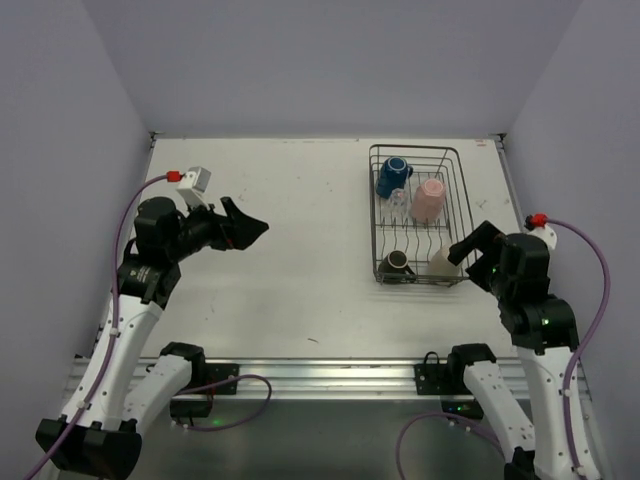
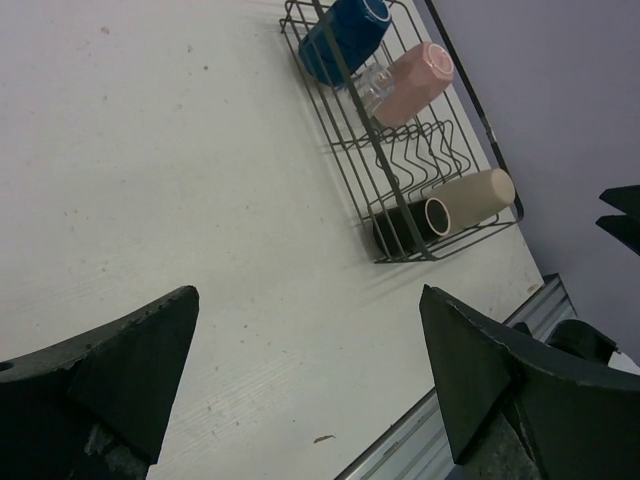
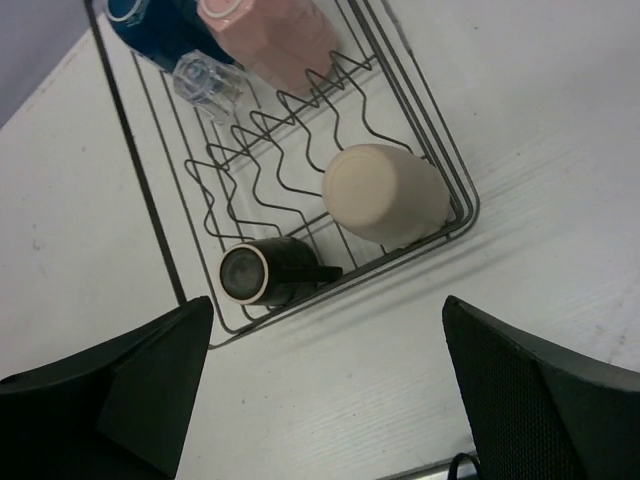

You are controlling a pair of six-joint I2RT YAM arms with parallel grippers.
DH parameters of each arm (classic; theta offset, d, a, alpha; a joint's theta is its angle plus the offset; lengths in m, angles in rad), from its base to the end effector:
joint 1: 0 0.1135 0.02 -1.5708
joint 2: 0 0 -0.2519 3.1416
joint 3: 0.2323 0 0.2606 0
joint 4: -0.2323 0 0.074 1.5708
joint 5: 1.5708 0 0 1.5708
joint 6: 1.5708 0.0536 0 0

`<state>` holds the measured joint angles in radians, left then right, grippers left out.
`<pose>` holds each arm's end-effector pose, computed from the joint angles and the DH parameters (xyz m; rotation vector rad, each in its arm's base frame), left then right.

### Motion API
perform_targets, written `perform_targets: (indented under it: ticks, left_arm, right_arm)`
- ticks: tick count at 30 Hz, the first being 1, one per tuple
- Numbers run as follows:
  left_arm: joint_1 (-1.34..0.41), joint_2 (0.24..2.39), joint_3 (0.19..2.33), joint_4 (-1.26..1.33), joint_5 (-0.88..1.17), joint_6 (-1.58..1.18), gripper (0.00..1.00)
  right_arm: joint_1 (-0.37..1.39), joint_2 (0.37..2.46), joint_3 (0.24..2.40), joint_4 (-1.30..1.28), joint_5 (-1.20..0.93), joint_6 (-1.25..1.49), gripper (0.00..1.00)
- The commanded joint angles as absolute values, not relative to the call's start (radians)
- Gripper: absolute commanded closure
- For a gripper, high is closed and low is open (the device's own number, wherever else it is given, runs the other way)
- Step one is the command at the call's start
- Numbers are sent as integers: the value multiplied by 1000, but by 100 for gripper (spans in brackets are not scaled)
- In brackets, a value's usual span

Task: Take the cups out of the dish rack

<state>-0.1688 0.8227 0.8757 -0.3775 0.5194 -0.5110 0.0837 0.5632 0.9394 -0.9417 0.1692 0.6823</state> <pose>0.2055 -0.0620 0.3331 0.0346 1.9644 -0.9458 0.1282 0.0017 0.3290 0.7253 2.0126 0.2709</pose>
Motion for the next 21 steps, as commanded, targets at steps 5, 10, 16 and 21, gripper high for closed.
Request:
perform_targets:
  ticks: [5,10,16,21]
  left_arm:
    - [-172,844,908,-413,515,-491,4]
    - [-172,871,899,-394,538,-505,4]
    - [-172,884,896,-385,564,-497,3]
    - [-172,884,891,-385,568,-494,3]
  right_arm:
    - [80,831,1092,-1088,279,723,1]
    - [80,978,1100,-1077,279,697,6]
    - [80,1093,1140,-1062,264,661,5]
    - [80,1193,1201,-1097,262,660,5]
